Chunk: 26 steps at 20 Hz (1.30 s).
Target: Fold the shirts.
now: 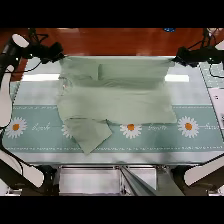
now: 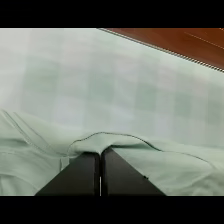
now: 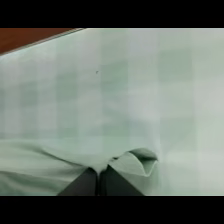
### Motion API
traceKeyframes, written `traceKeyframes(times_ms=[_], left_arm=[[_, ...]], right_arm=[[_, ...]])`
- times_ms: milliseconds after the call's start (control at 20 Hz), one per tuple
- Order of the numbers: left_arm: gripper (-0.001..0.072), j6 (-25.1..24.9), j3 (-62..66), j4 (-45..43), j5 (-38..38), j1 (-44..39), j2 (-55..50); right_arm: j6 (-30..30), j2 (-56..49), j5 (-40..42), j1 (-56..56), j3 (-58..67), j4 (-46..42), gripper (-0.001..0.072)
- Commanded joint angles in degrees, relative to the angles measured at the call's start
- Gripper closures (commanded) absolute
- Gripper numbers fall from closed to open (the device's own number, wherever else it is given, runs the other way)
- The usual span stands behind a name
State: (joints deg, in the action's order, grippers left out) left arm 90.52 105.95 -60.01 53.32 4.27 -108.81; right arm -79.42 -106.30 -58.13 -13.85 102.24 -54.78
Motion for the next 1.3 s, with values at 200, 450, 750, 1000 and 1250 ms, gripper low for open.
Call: traceKeyframes(times_ms=[200, 450, 750, 1000, 1250], left_arm=[[0.0690, -1.27, 3.87, 0.31, 5.92, 0.31, -4.96], [0.0690, -5.73, 7.45, 0.46, 23.15, 2.86, -4.00], [0.0690, -9.09, 5.31, -1.84, 36.44, 2.36, -4.02], [0.0690, -9.05, -1.25, -3.61, 36.87, 1.88, -4.24], [0.0475, -7.72, -4.42, -3.61, 36.87, 1.55, -5.11]], right_arm=[[0.74, -5.66, -2.67, -0.96, 4.81, 2.82, 0.0692], [2.16, -3.45, -19.37, -4.66, 5.49, 1.92, 0.0692], [1.44, -3.54, -23.02, -4.55, 0.83, -4.74, 0.0692], [1.77, -3.54, -22.32, -4.50, -3.74, -5.33, 0.0691], [0.63, -3.45, -20.02, -4.50, -5.62, -5.09, 0.0492]])
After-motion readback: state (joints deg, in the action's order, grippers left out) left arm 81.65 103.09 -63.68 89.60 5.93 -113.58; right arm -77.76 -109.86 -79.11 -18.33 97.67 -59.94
